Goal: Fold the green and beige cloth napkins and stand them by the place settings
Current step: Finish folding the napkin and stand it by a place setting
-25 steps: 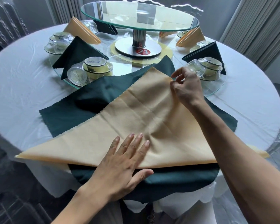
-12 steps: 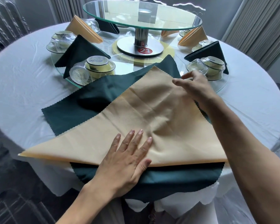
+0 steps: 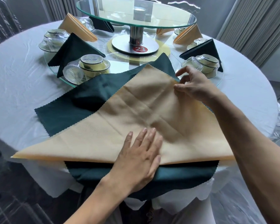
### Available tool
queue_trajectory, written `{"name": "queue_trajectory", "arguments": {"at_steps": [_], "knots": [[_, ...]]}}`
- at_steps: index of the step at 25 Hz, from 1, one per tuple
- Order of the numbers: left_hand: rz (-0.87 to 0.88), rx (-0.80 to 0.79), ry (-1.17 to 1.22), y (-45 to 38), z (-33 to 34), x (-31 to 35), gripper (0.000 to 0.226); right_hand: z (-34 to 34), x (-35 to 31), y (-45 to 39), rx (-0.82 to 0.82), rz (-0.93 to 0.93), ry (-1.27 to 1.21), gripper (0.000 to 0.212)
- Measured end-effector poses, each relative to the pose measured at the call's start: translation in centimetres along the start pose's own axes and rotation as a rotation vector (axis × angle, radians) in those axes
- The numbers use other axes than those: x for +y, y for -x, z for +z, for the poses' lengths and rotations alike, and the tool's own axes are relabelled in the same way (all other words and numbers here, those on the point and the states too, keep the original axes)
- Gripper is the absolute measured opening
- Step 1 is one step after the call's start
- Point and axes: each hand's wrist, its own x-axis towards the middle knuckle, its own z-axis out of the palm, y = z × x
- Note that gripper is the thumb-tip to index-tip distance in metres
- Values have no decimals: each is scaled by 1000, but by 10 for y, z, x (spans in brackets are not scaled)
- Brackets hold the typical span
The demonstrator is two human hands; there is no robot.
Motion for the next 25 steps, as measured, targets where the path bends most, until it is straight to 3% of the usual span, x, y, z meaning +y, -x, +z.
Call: {"name": "queue_trajectory", "arguments": {"at_steps": [3, 7, 10, 15, 19, 21, 23, 25], "knots": [[32, -44, 18, 1, 8, 1, 55, 0, 2, 1, 21, -19, 11, 30], [-72, -69, 61, 3, 5, -5, 70, 5, 6, 2, 40, -35, 6, 29], [-25, -63, 131, 5, -5, -12, 67, 4, 6, 3, 63, -58, 8, 29], [-125, -125, 167, 9, -6, -9, 67, 7, 6, 4, 79, -65, 33, 28], [-132, -105, 176, 8, -2, -7, 58, 27, 6, 28, 410, -186, 340, 32], [-115, -82, 160, 8, 6, -11, 60, 84, 38, 58, 278, -103, 566, 50], [-55, -115, 127, 8, 9, -13, 72, 145, 64, 106, -63, 53, 579, 68], [-50, -128, 104, 5, 8, -12, 69, 150, 68, 158, -176, 36, 559, 63]]}}
